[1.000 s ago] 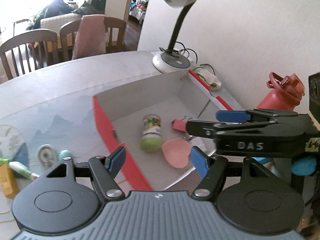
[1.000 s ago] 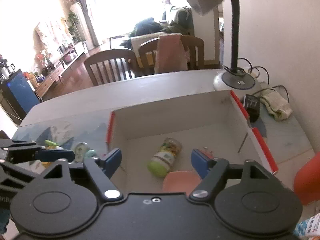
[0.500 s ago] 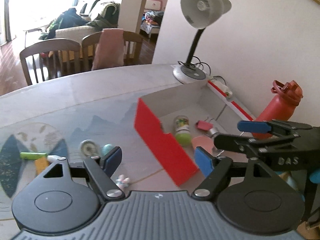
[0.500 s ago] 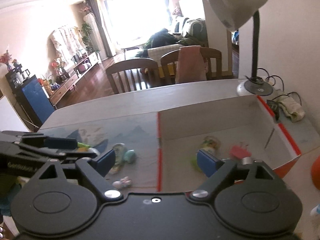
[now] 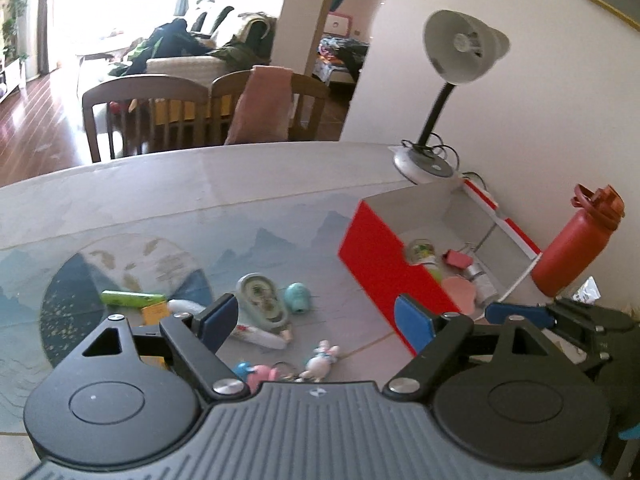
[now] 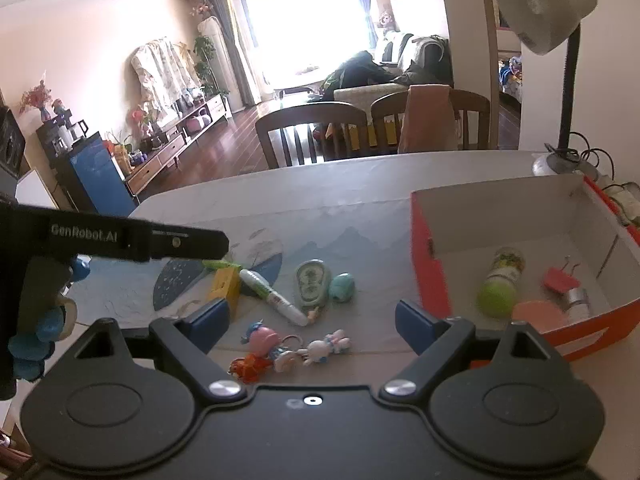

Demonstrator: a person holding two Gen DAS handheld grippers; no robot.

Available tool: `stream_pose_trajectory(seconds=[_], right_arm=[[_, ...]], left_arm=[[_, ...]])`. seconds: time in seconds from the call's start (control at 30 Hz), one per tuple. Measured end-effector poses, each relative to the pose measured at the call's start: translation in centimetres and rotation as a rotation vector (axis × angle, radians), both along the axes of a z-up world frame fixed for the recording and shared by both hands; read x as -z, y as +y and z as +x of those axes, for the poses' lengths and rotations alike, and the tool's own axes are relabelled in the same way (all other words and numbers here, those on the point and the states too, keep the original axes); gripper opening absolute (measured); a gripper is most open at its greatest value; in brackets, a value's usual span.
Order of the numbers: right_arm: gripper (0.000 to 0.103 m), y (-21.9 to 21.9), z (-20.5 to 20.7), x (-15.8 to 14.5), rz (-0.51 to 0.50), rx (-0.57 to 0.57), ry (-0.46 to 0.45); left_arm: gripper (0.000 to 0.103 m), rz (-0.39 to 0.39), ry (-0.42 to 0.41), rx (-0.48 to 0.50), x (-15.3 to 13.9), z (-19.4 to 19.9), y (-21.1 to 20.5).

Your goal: Organize rigid objects

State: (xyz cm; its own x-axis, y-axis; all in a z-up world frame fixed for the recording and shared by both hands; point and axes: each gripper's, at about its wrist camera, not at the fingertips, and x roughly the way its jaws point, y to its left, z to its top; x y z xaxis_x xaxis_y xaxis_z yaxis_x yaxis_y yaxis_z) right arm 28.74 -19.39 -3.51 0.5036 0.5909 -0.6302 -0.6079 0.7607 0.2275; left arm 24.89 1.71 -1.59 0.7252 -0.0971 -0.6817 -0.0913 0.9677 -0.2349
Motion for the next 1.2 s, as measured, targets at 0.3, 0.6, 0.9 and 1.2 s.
stream_pose_trajectory(seconds=[0.3,0.6,0.9,1.2], right_arm=[[0.09,3.0,-0.3,2.7,-0.057,0.058,0.046],[0.09,5.2,1.3,6.0,-0.133,0.162,0.122],[0.085,6.6,3.9,10.0,-0.208,0.248,0.217],[0.075,8.4,5.1,11.8,-0.263,0.296,0.269]], left_arm=[[0.103,-0.045,0.014,-0.065,2.4,-0.5,4.4],[0.103,-0.038,0.089,-0.215,7.3,0.6,9.0],[0.103,-0.04,0.162,-0.311,11.9,2.9,11.9],[0.103,-0.012,0.201,-0.298,14.1,4.6,11.6]])
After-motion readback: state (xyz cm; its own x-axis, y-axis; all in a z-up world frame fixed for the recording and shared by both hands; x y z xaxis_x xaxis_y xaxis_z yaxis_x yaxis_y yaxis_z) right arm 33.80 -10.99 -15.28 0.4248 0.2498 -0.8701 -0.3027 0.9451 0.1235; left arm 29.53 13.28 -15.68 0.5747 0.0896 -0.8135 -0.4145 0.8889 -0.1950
